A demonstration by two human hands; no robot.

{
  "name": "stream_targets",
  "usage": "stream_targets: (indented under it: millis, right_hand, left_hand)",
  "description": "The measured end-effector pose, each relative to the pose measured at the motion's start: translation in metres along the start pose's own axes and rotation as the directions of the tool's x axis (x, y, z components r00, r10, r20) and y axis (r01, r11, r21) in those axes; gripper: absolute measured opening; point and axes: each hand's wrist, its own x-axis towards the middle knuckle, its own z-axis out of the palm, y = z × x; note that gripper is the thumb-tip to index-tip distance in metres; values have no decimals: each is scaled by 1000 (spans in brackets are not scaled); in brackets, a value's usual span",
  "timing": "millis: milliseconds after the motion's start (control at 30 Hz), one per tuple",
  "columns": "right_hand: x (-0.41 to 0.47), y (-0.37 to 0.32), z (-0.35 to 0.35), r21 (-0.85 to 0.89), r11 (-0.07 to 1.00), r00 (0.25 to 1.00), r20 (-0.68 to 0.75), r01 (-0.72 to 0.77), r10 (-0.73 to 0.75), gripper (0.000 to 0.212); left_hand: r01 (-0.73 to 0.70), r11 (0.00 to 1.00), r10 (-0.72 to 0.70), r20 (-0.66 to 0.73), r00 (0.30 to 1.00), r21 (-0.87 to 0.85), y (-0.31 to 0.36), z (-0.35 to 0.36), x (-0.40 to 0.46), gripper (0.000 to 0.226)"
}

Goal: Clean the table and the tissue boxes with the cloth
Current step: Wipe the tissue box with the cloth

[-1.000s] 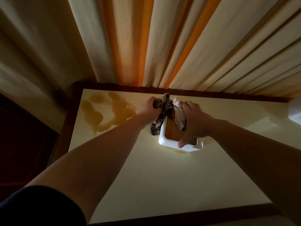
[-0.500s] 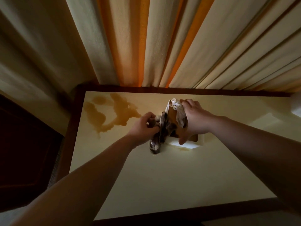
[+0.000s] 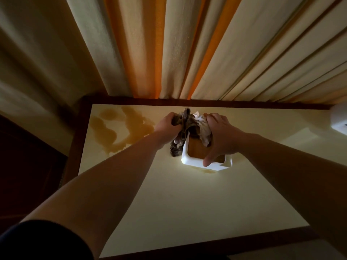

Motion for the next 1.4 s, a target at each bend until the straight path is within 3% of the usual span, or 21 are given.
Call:
stream_targets:
  millis: [300, 733, 1000, 1167, 1300, 1400]
  right_hand:
    - [-5, -10, -2, 20, 998, 998, -2, -57, 57, 171]
    - [4, 4, 6, -3, 1000, 999, -35, 12, -12, 165]
    - [0, 4, 6, 41, 999, 999, -37, -9, 11, 168]
    - [0, -1, 5, 45, 998, 999, -26, -45, 46, 171]
    - [0, 0, 5, 67, 997, 999, -24, -40, 42, 171]
    - [3, 3, 6, 65, 997, 999, -22, -29, 31, 165]
  left_hand:
    - [15, 998, -21, 124, 992, 53, -28, -5, -65, 12]
    - [-61, 996, 60, -22, 998, -64, 17, -7, -10, 14]
    - [44, 999, -44, 59, 997, 9, -2, 4, -20, 25]
    - [11, 996, -23, 131, 991, 93, -13, -6, -53, 15]
    - [-14, 996, 5, 102, 995, 88, -3, -14, -60, 13]
    - [-39, 999, 39, 44, 998, -16, 12, -15, -40, 11]
